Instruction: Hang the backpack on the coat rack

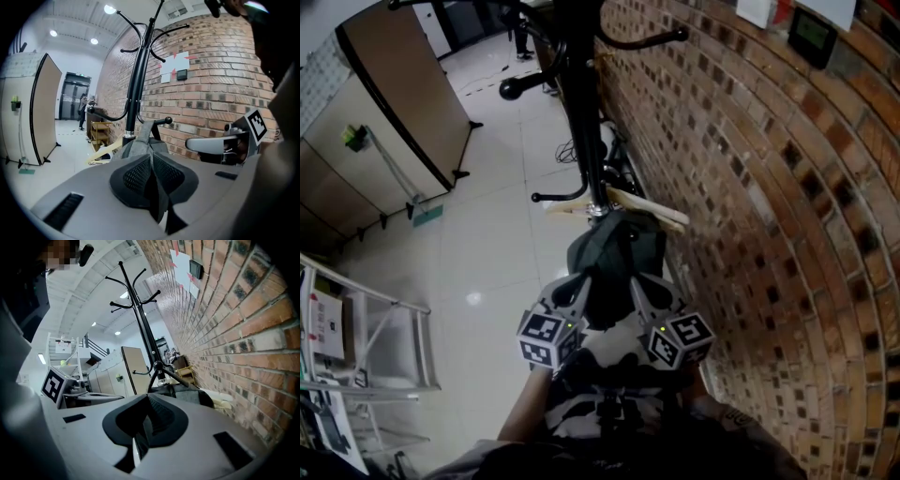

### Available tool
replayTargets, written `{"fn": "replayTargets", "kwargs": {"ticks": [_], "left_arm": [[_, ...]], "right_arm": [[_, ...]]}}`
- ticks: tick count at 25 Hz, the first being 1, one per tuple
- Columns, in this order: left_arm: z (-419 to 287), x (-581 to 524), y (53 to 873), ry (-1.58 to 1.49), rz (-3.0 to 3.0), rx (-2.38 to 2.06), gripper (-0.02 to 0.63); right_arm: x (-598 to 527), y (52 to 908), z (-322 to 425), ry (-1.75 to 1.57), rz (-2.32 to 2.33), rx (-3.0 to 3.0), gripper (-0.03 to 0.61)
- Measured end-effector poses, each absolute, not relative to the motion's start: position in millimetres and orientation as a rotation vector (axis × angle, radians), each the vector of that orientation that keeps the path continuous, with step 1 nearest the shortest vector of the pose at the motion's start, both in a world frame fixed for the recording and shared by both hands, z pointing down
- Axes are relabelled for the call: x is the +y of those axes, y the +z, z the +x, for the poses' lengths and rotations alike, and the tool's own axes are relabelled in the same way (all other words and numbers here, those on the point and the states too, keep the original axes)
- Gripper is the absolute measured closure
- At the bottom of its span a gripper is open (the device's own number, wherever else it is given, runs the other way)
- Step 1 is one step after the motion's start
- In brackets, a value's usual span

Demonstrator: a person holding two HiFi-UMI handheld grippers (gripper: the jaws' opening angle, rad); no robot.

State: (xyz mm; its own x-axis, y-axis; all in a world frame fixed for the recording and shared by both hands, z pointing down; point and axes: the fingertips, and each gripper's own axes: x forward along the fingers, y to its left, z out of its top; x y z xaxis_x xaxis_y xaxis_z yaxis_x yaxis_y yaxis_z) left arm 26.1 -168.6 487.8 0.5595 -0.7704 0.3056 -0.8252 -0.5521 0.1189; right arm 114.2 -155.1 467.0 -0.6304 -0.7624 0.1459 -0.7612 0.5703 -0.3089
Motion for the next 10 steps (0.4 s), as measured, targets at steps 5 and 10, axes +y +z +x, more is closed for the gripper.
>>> {"fn": "replayTargets", "kwargs": {"ticks": [5,10], "left_arm": [[24.7,-169.7,488.9,0.362,2.559,-1.361,0.588],[27.7,-169.6,485.6,0.373,2.608,-1.358,0.588]], "right_arm": [[-153.3,466.6,111.8,-0.543,-1.347,2.787,0.578],[-151.6,465.1,105.3,-0.536,-1.334,2.799,0.578]]}}
